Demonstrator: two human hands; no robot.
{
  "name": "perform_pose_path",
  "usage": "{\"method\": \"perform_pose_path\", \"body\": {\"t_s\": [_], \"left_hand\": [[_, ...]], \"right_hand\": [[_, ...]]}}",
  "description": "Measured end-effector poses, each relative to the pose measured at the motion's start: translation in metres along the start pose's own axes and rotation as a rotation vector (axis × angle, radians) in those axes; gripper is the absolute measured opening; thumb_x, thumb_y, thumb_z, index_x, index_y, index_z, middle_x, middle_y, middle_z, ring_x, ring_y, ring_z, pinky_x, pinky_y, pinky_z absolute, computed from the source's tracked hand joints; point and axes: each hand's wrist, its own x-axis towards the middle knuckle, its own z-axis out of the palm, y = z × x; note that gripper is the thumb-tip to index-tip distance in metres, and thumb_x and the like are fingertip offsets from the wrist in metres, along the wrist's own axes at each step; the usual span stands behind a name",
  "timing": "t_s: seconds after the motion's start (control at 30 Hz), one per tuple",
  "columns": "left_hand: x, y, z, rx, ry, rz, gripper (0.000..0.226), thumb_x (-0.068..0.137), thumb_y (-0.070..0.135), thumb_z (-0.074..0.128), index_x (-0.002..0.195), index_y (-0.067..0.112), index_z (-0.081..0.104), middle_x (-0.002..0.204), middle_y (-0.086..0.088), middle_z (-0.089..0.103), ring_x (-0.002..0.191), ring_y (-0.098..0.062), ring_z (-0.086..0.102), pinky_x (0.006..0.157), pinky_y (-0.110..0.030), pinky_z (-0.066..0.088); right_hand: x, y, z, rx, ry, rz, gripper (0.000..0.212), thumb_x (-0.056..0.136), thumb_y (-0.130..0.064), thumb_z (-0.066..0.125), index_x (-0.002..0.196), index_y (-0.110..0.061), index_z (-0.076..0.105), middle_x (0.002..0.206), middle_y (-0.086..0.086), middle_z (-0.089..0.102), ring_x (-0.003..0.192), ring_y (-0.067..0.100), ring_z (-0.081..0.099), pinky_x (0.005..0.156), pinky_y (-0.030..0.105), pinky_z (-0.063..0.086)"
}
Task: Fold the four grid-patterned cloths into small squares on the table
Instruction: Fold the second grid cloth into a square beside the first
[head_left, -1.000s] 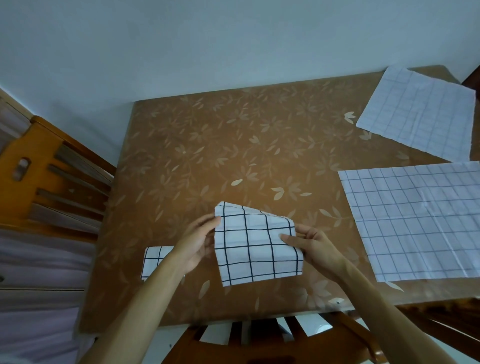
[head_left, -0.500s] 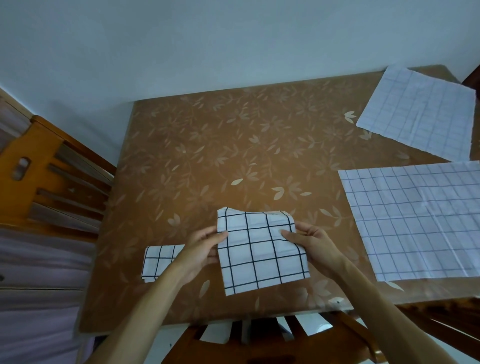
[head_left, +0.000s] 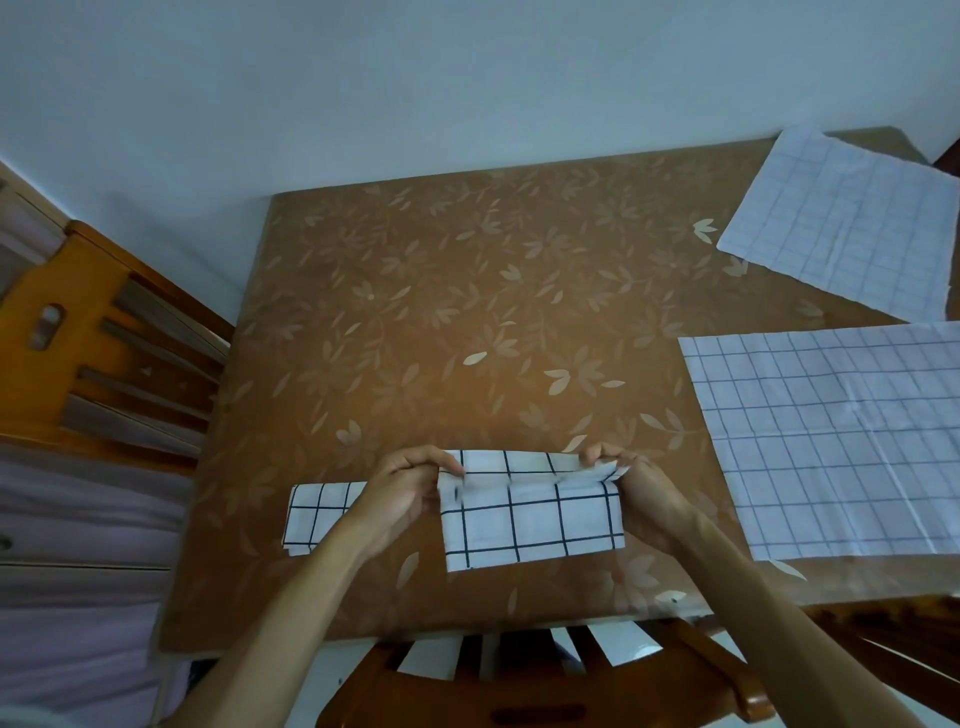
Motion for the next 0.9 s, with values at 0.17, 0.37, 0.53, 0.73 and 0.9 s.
{"method": "perform_pose_path", "body": {"t_s": [0.17,0.37,0.53,0.73,0.9], "left_hand": [[0.0,0.0,-0.004,0.023,-0.05,0.002,0.047,0.101,0.001,0.039,0.073,0.014,0.074,0.092,-0.012,0.067,0.081,-0.026,0.062,0.064,-0.033,0.05],[-0.002,-0.008,-0.001,0.107,-0.006,0.024,0.023,0.099,0.02,0.058,0.117,0.027,0.071,0.115,-0.002,0.073,0.102,-0.019,0.07,0.081,-0.035,0.059],[0.009,-0.024,-0.004,0.209,0.04,0.11,0.053,0.083,0.004,0.077,0.127,0.033,0.064,0.126,0.027,0.058,0.114,0.014,0.053,0.092,-0.018,0.049],[0.037,-0.056,-0.008,0.484,0.172,0.205,0.059,0.083,0.0,0.076,0.125,0.036,0.057,0.134,0.013,0.058,0.129,-0.013,0.053,0.094,-0.014,0.047],[0.049,-0.098,-0.002,1.258,0.197,0.453,0.062,0.096,0.019,0.061,0.152,0.024,0.035,0.165,-0.003,0.022,0.151,-0.023,0.021,0.118,-0.04,0.028]], "right_hand": [[-0.001,-0.007,-0.001,0.027,-0.03,0.018,0.019,0.076,-0.022,0.047,0.073,-0.01,0.061,0.081,0.009,0.054,0.072,0.025,0.055,0.059,0.035,0.043],[0.005,0.002,-0.004,-0.104,0.065,-0.031,0.019,0.09,-0.004,0.064,0.102,-0.013,0.075,0.107,0.015,0.072,0.085,0.025,0.067,0.072,0.037,0.056],[0.015,0.016,-0.004,-0.148,0.087,-0.041,0.047,0.086,0.004,0.07,0.124,-0.024,0.065,0.104,0.016,0.076,0.094,0.032,0.074,0.081,0.044,0.059],[0.036,0.035,0.006,-0.247,0.197,-0.043,0.058,0.081,0.007,0.072,0.127,-0.026,0.058,0.099,0.008,0.078,0.091,0.028,0.075,0.076,0.04,0.063],[0.055,0.06,0.011,-0.44,0.299,-0.085,0.068,0.079,0.01,0.065,0.131,-0.031,0.05,0.106,-0.007,0.072,0.094,0.011,0.07,0.071,0.023,0.06]]}}
